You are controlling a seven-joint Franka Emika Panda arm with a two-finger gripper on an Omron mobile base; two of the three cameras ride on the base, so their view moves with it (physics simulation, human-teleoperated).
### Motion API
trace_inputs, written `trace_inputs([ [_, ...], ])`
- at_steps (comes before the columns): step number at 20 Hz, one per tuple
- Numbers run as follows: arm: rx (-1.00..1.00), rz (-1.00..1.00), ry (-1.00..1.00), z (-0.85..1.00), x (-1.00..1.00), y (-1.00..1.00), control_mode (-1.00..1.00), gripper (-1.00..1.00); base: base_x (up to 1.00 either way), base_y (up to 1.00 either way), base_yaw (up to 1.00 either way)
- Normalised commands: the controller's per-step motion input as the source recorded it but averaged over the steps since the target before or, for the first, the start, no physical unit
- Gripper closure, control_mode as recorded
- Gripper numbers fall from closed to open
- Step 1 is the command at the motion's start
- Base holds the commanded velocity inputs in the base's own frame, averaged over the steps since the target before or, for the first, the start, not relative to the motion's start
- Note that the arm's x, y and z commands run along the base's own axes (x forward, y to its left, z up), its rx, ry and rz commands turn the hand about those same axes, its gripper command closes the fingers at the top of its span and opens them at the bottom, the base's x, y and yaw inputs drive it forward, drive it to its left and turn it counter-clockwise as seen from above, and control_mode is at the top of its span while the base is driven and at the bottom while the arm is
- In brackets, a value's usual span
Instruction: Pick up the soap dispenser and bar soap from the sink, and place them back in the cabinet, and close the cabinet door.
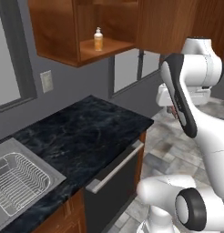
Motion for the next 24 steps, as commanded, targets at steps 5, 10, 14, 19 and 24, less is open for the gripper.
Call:
trace_inputs([
  [5,0.00,0.00,0.00,0.00,0.00,0.00,1.00,1.00,0.64,-0.40,-0.06],
  [10,0.00,0.00,0.00,0.00,0.00,0.00,1.00,1.00,0.58,-0.19,-0.02],
  [14,0.00,0.00,0.00,0.00,0.00,0.00,1.00,1.00,0.41,0.03,0.00],
  [19,0.00,0.00,0.00,0.00,0.00,0.00,1.00,1.00,0.55,0.19,0.06],
  [24,0.00,0.00,0.00,0.00,0.00,0.00,1.00,1.00,0.66,0.14,0.08],
])
